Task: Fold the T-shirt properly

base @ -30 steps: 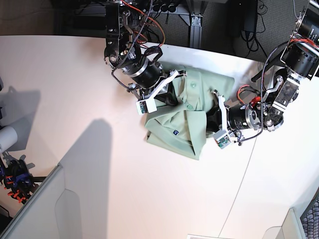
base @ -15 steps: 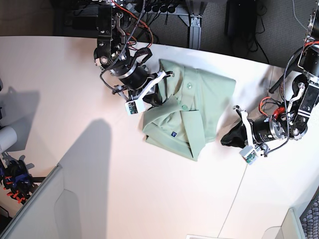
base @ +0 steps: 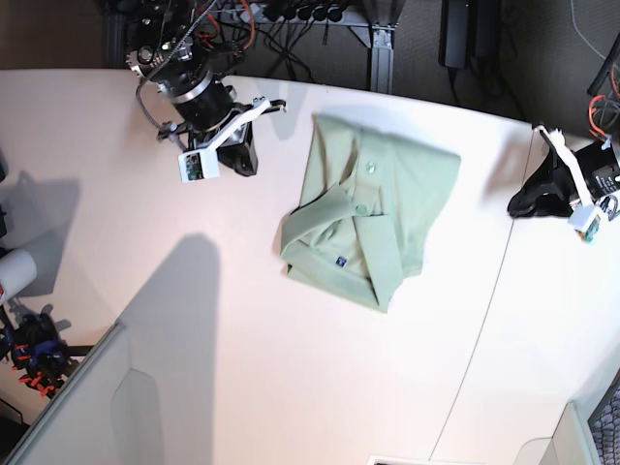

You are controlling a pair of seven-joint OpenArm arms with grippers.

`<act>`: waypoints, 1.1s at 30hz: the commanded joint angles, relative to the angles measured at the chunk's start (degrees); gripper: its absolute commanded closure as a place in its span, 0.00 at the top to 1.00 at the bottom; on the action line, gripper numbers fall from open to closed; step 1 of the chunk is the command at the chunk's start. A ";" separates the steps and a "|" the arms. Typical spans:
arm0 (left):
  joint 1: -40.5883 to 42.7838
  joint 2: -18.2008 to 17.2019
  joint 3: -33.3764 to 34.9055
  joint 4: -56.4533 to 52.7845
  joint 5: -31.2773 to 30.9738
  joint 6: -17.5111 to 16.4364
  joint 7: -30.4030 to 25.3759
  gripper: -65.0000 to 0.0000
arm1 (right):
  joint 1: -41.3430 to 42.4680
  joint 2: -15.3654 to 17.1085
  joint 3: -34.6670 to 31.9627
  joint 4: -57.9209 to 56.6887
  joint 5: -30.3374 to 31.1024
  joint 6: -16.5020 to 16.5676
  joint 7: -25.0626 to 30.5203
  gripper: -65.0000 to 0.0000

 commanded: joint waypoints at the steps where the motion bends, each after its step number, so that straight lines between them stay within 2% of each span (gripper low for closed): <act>1: 2.80 -0.90 -2.08 2.36 -1.75 -0.71 -0.15 0.05 | -2.64 0.15 0.59 1.97 1.11 0.55 1.20 0.00; 4: 11.08 -0.72 -6.80 5.90 -1.84 -0.71 0.24 0.05 | -9.33 0.57 1.62 3.61 1.90 0.55 1.20 0.00; 9: 23.41 3.26 -11.72 9.70 1.44 -0.71 2.56 0.05 | -19.98 5.46 1.75 3.74 9.25 0.57 1.16 0.00; 13: 31.41 4.31 -10.36 5.68 6.62 -0.71 2.56 0.05 | -26.84 7.96 1.73 3.63 10.32 0.55 1.16 0.00; 17: 34.62 4.31 -6.40 -4.04 10.84 -0.71 4.50 0.05 | -31.21 8.20 1.64 1.90 13.20 0.52 -0.79 0.00; 18: 34.51 4.31 -5.11 -7.02 11.82 -0.71 4.87 0.05 | -31.80 8.17 1.64 0.74 13.70 0.52 -1.79 0.00; 20: 33.33 4.26 -2.08 -13.27 12.41 6.19 4.70 0.05 | -32.63 8.04 1.64 -2.84 13.49 0.52 -4.13 0.00; 21: 32.06 3.85 -0.15 -16.41 12.92 8.48 5.01 0.05 | -32.76 7.98 1.62 -5.31 13.51 0.52 -5.38 0.00; 26: 20.74 1.16 12.66 -32.87 17.44 14.69 5.55 0.05 | -30.03 7.80 0.92 -20.65 10.47 0.04 -9.09 0.00; 29: 12.72 2.27 19.74 -42.53 18.56 17.57 5.49 0.05 | -26.12 7.96 0.87 -30.88 8.11 -0.13 -12.83 0.00; 33: 2.36 6.88 25.55 -54.36 18.64 19.63 6.08 0.04 | -20.20 8.81 0.90 -42.18 7.04 -0.55 -13.16 0.00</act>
